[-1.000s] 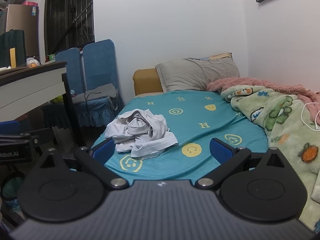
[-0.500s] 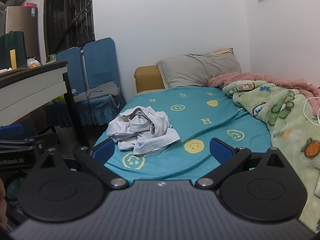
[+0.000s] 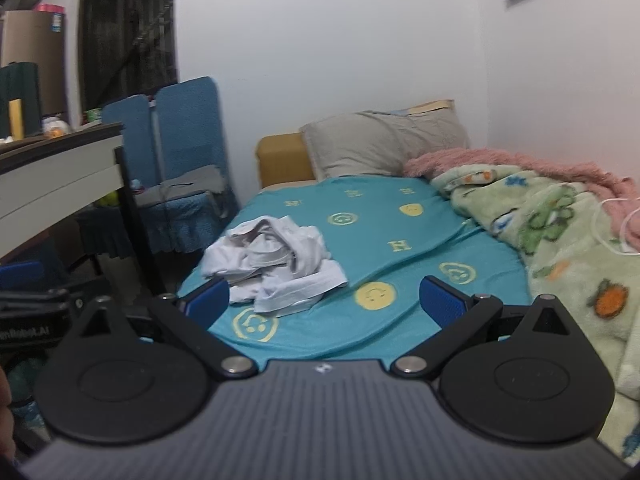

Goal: Fold clothes

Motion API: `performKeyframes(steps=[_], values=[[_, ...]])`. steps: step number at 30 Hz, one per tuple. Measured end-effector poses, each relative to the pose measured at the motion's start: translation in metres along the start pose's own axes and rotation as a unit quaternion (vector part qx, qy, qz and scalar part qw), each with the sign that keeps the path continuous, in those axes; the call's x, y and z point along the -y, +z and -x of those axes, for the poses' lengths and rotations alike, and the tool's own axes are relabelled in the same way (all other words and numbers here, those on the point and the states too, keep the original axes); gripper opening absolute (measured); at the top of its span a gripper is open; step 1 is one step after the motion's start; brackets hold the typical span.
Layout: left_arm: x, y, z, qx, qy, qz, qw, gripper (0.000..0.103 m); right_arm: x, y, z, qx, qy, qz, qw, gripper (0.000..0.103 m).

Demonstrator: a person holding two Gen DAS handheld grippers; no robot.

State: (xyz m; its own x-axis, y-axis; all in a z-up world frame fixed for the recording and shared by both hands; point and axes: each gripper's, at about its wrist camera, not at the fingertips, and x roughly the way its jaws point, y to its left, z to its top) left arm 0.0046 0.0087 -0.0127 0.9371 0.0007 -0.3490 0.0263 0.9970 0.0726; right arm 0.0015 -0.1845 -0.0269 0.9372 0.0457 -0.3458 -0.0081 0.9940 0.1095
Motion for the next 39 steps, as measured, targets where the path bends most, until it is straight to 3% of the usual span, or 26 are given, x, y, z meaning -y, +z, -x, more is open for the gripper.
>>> performKeyframes(steps=[5, 7, 11, 14, 17, 19, 23, 27, 29, 34, 39], values=[[-0.003, 0.007, -0.018, -0.011, 0.000, 0.003, 0.9999, 0.103, -0.001, 0.038, -0.001, 0.020, 0.008, -0.067, 0.998, 0.103], [-0.005, 0.017, -0.039, -0.024, -0.007, 0.004, 0.9997, 0.103, 0.000, 0.059, -0.001, 0.038, 0.044, -0.090, 0.994, 0.103], [-0.013, 0.033, -0.090, -0.052, -0.031, 0.013, 0.9981, 0.102, 0.009, 0.085, -0.010, 0.076, 0.090, -0.126, 0.985, 0.103], [-0.011, 0.041, -0.144, -0.072, -0.031, 0.008, 0.9969, 0.101, 0.022, 0.076, -0.027, 0.085, 0.070, -0.119, 0.987, 0.103], [-0.008, 0.040, -0.203, -0.086, -0.027, 0.014, 0.9958, 0.099, 0.039, 0.056, -0.054, 0.044, 0.048, -0.132, 0.989, 0.103], [-0.006, 0.040, -0.243, -0.095, -0.025, 0.017, 0.9950, 0.099, 0.050, 0.045, -0.070, 0.013, 0.056, -0.148, 0.987, 0.103], [-0.003, 0.039, -0.320, -0.113, -0.015, 0.022, 0.9932, 0.097, 0.057, 0.032, -0.102, -0.015, 0.066, -0.163, 0.984, 0.103], [-0.008, 0.039, -0.376, -0.099, -0.002, 0.037, 0.9944, 0.088, 0.054, 0.018, -0.135, -0.037, 0.076, -0.173, 0.981, 0.103], [-0.014, 0.043, -0.399, -0.097, -0.017, 0.065, 0.9930, 0.082, 0.047, 0.010, -0.149, -0.052, 0.087, -0.168, 0.981, 0.103], [-0.021, 0.058, -0.425, -0.106, -0.039, 0.091, 0.9894, 0.011, 0.042, 0.000, -0.165, -0.062, 0.092, -0.157, 0.981, 0.103], [-0.013, 0.086, -0.366, -0.058, -0.081, 0.071, 0.9925, 0.005, 0.047, 0.000, -0.168, -0.049, 0.083, -0.168, 0.981, 0.103]])
